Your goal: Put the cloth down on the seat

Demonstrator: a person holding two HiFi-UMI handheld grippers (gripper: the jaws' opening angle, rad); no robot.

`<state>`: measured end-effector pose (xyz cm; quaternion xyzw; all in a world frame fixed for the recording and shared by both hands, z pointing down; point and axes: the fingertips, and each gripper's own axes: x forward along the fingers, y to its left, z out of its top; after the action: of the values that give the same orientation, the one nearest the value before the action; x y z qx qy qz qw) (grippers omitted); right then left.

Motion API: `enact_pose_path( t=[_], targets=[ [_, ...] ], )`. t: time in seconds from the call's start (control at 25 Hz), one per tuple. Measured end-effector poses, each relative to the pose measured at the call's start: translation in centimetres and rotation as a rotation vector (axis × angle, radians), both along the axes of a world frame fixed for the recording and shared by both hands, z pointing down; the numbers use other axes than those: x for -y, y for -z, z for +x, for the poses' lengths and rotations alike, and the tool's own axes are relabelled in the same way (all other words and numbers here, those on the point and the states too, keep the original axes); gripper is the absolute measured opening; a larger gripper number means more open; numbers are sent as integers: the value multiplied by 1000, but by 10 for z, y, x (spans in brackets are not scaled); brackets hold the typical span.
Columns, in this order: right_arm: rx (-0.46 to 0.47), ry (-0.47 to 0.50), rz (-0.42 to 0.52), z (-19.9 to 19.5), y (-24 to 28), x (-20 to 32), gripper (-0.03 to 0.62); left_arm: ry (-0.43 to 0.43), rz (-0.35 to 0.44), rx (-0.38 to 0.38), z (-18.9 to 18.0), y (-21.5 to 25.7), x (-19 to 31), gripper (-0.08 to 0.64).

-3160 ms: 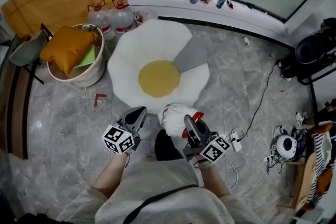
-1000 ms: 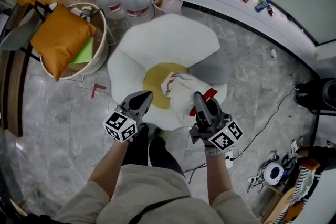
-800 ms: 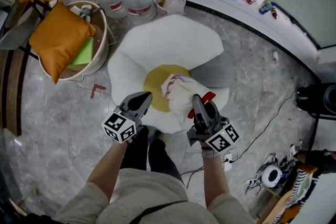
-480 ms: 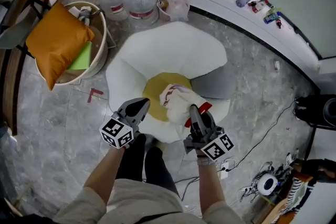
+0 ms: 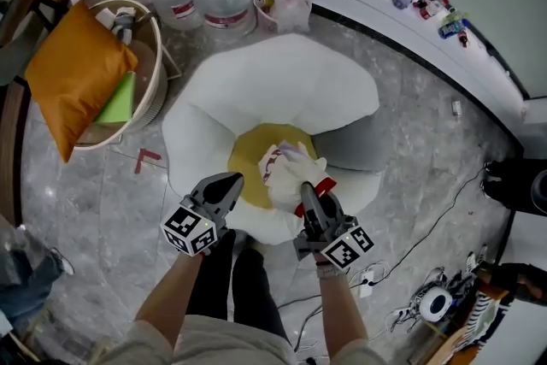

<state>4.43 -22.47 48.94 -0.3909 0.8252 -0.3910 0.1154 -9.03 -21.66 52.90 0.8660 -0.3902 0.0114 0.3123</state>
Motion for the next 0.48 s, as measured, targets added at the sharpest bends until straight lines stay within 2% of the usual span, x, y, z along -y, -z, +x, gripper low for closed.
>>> enact_pose_path(
  t=[0.48],
  targets=[
    [99, -48, -71, 0, -89, 15, 54, -47, -51, -5, 21, -77, 20, 14]
  ],
)
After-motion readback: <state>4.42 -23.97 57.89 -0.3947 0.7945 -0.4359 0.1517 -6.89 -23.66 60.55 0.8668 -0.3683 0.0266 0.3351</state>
